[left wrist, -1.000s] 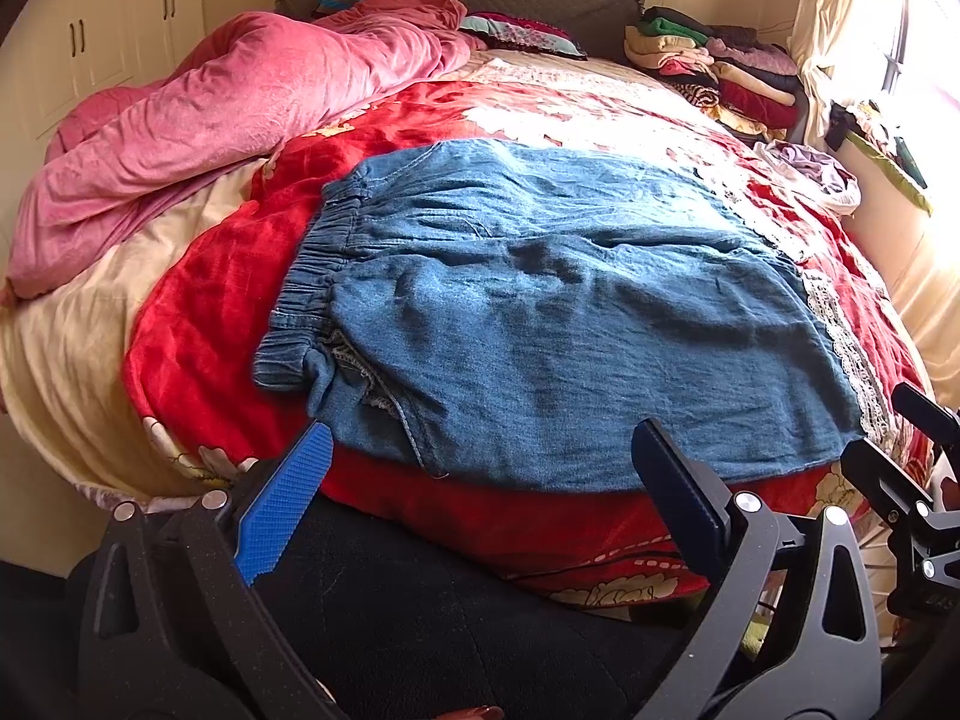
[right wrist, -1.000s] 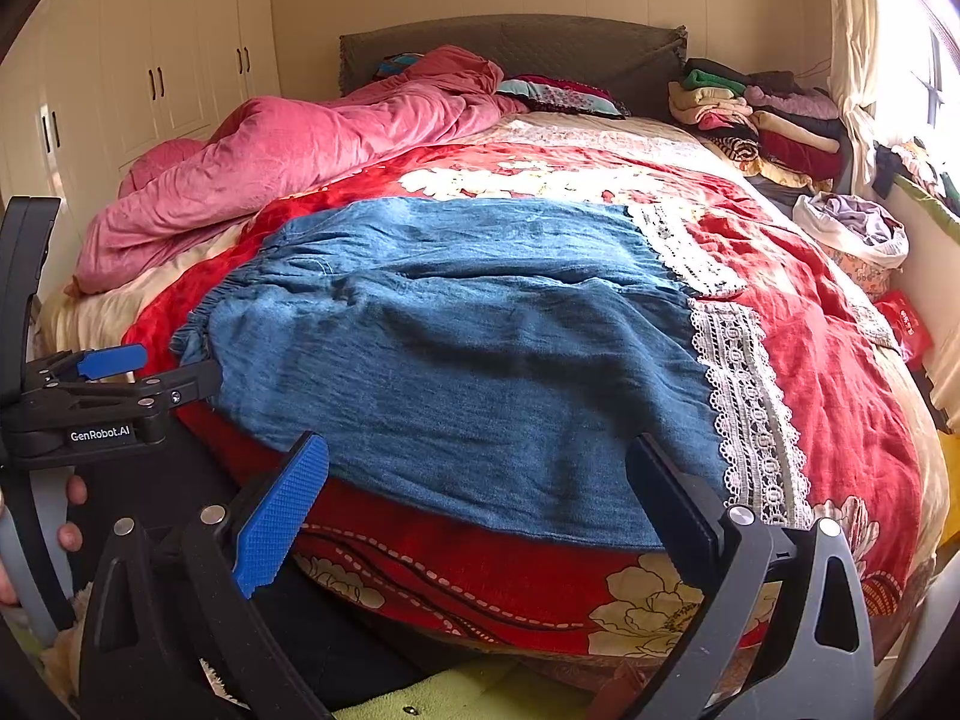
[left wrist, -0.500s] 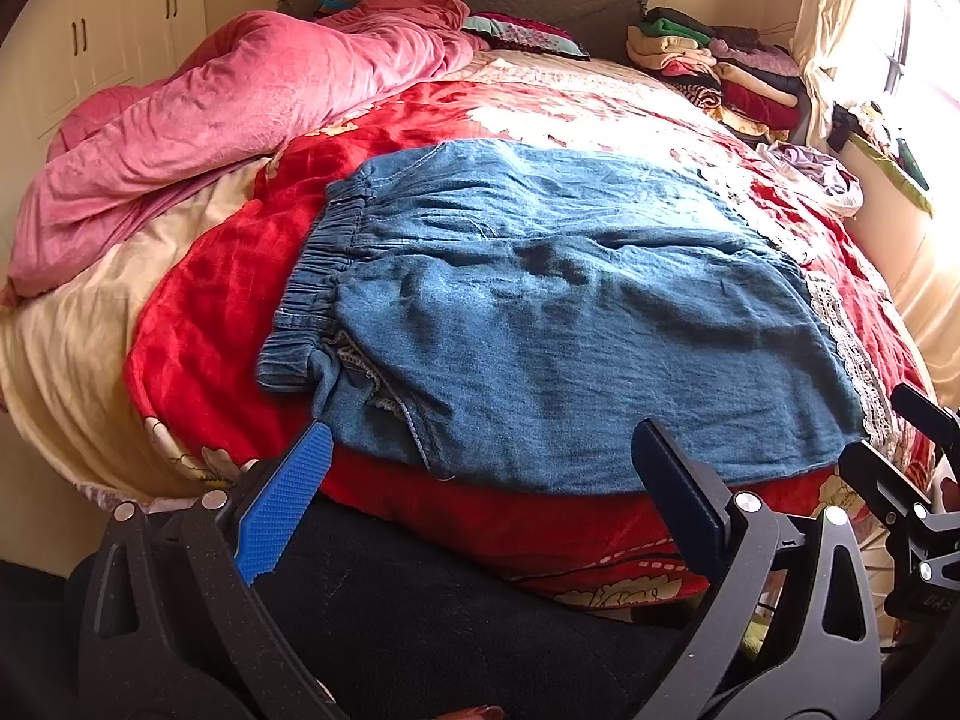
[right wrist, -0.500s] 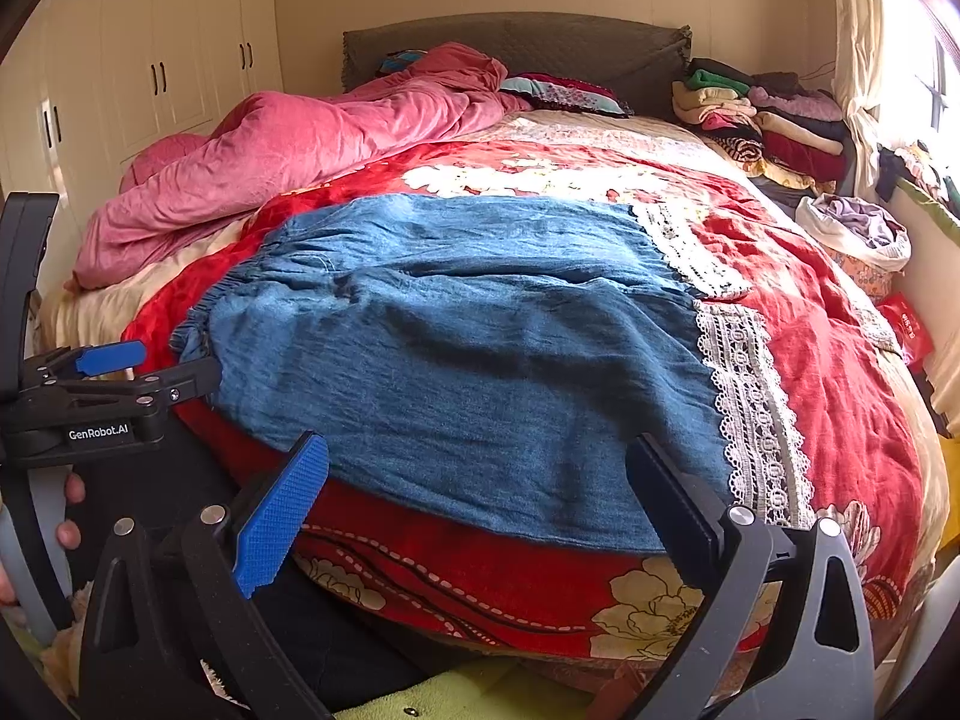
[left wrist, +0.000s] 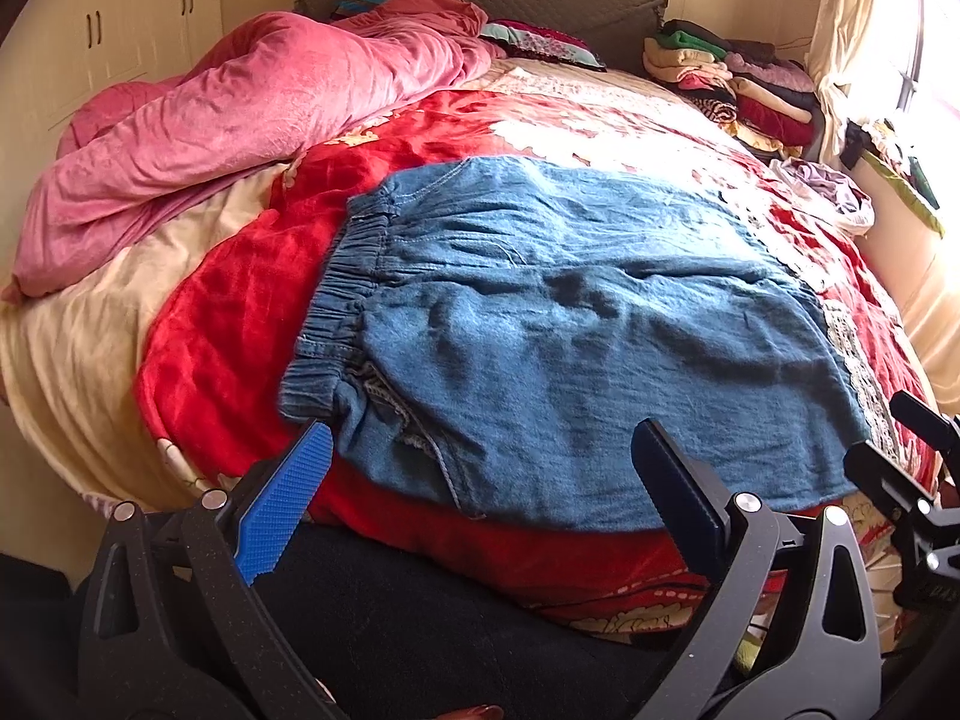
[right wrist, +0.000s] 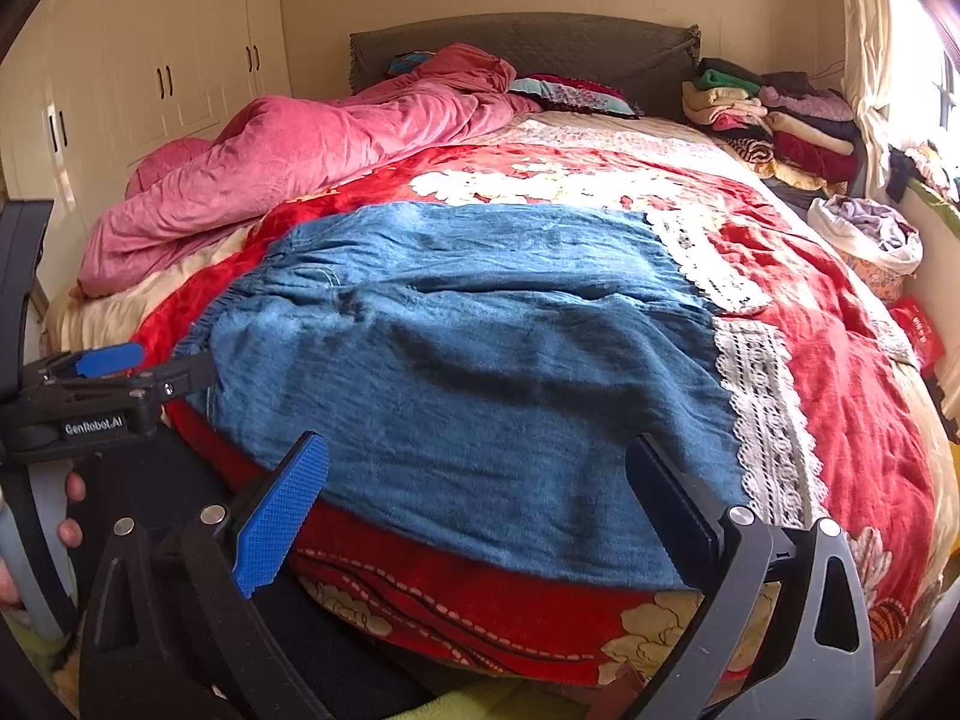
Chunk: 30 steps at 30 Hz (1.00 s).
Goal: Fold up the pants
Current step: 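Grasp the elastic waistband with the left gripper while the right gripper grasps the lace-trimmed hem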
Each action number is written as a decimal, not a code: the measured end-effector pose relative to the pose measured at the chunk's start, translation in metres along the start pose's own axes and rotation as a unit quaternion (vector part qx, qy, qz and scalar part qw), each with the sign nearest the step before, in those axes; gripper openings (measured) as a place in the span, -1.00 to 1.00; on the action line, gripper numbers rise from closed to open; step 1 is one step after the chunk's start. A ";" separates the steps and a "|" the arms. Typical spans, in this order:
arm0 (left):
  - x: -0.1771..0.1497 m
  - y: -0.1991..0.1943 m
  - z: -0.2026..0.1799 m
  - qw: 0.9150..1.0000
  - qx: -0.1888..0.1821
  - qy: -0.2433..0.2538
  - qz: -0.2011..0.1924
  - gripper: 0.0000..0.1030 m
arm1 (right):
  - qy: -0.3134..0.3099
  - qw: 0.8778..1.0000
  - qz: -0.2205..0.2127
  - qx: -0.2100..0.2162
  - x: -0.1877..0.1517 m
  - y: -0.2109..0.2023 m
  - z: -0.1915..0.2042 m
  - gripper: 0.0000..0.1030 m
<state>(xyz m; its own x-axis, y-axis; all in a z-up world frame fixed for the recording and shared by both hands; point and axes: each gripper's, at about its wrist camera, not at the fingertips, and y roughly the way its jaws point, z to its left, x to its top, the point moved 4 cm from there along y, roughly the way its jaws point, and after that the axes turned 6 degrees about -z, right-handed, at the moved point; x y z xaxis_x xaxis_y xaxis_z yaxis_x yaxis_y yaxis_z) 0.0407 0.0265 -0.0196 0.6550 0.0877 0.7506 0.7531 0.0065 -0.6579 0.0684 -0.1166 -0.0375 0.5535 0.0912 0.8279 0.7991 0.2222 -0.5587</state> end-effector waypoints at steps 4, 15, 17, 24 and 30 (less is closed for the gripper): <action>0.010 0.006 0.007 1.000 0.003 -0.005 -0.001 0.82 | -0.016 1.000 -0.001 0.014 0.018 0.012 0.005 0.92; 0.057 0.046 0.054 0.999 0.028 -0.032 0.001 0.82 | -0.028 0.998 0.005 0.052 0.082 0.074 0.013 0.92; 0.067 0.056 0.060 0.999 0.030 -0.034 0.004 0.82 | -0.034 0.997 0.008 0.062 0.093 0.086 0.016 0.92; 0.102 0.104 0.088 0.998 0.018 -0.047 0.035 0.82 | -0.066 0.995 0.012 0.072 0.136 0.132 0.023 0.92; 0.116 0.145 0.106 0.997 0.016 -0.047 0.061 0.82 | -0.083 0.994 0.036 0.064 0.160 0.182 0.022 0.92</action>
<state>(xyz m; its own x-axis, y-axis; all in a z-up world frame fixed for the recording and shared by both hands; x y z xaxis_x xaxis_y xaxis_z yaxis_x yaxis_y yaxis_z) 0.2189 0.1431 -0.0343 0.7317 0.1832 0.6566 0.6646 0.0226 -0.7469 0.2971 -0.0407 -0.0055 0.5533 0.2681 0.7887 0.7165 0.3298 -0.6147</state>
